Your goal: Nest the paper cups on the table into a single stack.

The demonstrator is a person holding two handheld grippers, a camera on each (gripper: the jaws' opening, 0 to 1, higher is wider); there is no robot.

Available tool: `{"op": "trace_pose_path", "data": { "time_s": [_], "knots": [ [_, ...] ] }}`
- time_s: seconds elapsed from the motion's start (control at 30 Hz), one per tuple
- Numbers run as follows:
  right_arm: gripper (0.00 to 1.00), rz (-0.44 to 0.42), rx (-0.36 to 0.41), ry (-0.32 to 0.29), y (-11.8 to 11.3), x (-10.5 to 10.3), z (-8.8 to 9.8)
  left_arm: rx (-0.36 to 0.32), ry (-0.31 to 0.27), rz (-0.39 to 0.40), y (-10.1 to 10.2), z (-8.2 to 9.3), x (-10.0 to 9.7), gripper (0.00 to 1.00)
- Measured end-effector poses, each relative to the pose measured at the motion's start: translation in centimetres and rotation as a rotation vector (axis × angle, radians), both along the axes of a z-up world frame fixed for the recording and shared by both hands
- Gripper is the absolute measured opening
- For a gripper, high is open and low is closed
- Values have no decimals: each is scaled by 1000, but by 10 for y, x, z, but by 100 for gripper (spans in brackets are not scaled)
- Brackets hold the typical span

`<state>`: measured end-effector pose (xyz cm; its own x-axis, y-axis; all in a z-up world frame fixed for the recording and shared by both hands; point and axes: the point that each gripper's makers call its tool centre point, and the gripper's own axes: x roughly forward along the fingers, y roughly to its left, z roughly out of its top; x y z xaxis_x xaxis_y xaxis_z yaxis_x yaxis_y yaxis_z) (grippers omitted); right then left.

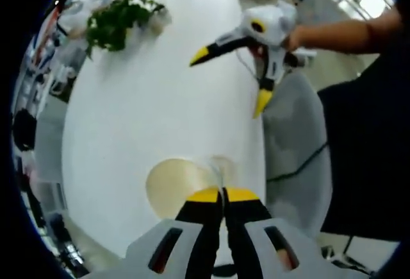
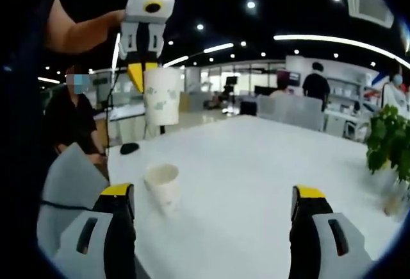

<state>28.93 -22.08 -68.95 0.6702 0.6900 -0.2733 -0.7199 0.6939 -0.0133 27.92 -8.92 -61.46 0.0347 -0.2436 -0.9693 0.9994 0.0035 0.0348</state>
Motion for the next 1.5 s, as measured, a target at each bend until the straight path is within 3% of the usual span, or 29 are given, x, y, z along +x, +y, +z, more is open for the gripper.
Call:
{"op": "trace_pose_path", "data": {
  "time_s": [0.67,0.83,1.0,1.5],
  "knots": [
    [100,12,13,11,3,-2,2,69,43,-1,13,-41,-3,0],
    [100,39,-32,21,8,-6,-6,60,45,9,10,-49,-4,0],
    [100,26,6,32,7,-4,-2,62,55,14,8,-55,-7,0],
    [100,24,-15,34,9,-8,-8,93,80,32,7,-85,-9,0]
  ]
}}
